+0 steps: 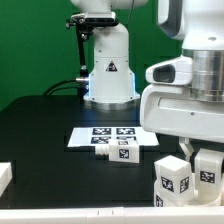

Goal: Assemble stool

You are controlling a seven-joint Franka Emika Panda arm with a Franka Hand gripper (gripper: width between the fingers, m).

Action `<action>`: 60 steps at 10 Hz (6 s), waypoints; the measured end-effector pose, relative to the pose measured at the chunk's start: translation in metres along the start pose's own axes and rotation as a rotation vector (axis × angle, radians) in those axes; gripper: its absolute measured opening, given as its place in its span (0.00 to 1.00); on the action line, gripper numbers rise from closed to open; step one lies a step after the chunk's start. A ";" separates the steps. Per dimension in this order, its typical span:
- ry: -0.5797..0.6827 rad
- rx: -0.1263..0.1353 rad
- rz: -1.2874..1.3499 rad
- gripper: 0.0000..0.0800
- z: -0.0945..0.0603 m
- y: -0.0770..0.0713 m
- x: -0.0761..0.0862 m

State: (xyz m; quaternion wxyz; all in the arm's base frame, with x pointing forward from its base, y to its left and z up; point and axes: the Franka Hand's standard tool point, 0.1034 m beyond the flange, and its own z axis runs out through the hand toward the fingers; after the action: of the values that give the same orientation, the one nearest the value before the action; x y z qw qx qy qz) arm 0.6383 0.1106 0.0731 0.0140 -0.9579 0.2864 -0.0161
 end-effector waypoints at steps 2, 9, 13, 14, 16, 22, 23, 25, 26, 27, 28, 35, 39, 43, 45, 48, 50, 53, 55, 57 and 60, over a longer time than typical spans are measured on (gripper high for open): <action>0.001 -0.004 0.133 0.42 0.000 0.001 0.001; -0.032 0.061 0.987 0.42 0.001 0.013 0.003; -0.074 0.171 1.565 0.42 0.002 0.011 -0.003; -0.068 0.201 1.578 0.42 0.002 0.012 -0.005; -0.065 0.200 1.539 0.52 0.003 0.011 -0.007; -0.040 0.217 0.914 0.81 -0.024 0.007 -0.004; -0.033 0.214 0.865 0.81 -0.022 0.007 -0.004; -0.018 0.212 0.733 0.81 -0.022 0.008 -0.004; -0.010 0.209 0.660 0.81 -0.022 0.009 -0.003; -0.043 0.150 0.492 0.81 -0.027 0.010 -0.009; -0.042 0.127 0.319 0.81 -0.035 0.010 -0.007; -0.028 0.038 -0.440 0.81 -0.034 0.009 -0.011; -0.044 0.002 -0.806 0.81 -0.026 0.002 -0.008; -0.026 -0.045 -1.070 0.81 -0.015 0.006 0.000; -0.024 -0.047 -1.062 0.81 -0.001 0.002 -0.005; -0.022 -0.048 -1.014 0.53 -0.002 0.005 -0.003; -0.019 -0.047 -0.904 0.42 -0.002 0.005 -0.002; -0.011 -0.045 -0.554 0.42 -0.002 0.007 0.000; -0.015 -0.008 -0.152 0.42 -0.002 0.006 0.001; -0.034 0.043 0.152 0.42 -0.002 0.004 0.004; -0.040 0.040 0.346 0.42 -0.002 0.003 0.002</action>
Offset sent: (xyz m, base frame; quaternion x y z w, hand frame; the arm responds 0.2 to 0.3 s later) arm -0.0019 -0.0107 0.0037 0.0318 -0.0167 0.4120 0.9105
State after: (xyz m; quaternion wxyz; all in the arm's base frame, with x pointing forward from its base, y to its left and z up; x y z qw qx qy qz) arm 0.6384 0.1068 0.0752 0.0414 -0.8940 0.4461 -0.0003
